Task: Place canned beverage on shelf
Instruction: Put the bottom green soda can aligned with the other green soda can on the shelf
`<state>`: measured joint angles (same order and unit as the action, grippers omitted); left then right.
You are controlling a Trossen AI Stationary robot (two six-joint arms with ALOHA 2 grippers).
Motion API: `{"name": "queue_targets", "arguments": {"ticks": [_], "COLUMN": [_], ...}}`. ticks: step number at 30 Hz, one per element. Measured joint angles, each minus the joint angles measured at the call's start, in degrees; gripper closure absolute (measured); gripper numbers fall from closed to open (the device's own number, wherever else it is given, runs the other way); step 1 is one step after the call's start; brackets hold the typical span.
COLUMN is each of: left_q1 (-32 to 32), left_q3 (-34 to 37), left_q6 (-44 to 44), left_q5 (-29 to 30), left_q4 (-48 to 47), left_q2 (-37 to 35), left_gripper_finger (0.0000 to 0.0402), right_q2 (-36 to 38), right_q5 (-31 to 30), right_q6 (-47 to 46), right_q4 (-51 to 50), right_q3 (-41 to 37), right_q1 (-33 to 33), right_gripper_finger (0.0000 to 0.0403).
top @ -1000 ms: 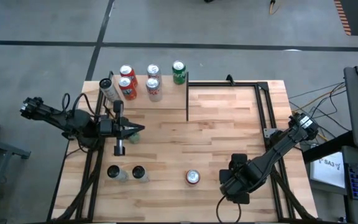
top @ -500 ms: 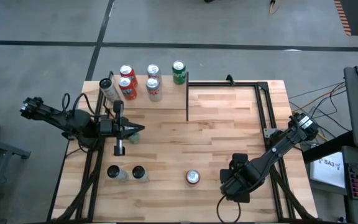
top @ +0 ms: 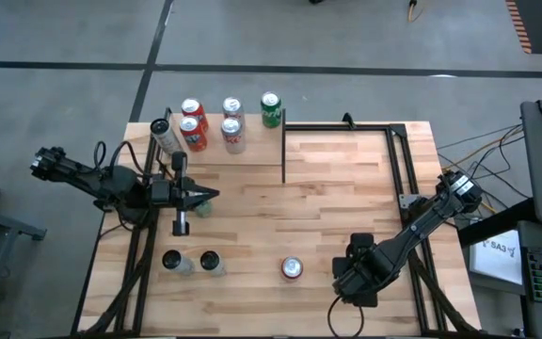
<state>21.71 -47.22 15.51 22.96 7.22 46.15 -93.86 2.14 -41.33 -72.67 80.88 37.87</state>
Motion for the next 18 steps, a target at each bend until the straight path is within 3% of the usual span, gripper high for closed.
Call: {"name": "queue_targets", "arguments": {"ticks": [18], "left_q1": [0.00], "left_q3": [0.00], "left_q6": [0.00], "left_q5": [0.01], "left_q4": [-0.01], "left_q2": [0.00], "left_gripper_finger": [0.0402], "right_q2": [0.25], "right_q5": [-0.55], "right_q6": [1.19], "right_q4": [3.59], "right_q3": [-3.23], "right_q1": [0.00], "right_gripper_finger": [0.0104]}}
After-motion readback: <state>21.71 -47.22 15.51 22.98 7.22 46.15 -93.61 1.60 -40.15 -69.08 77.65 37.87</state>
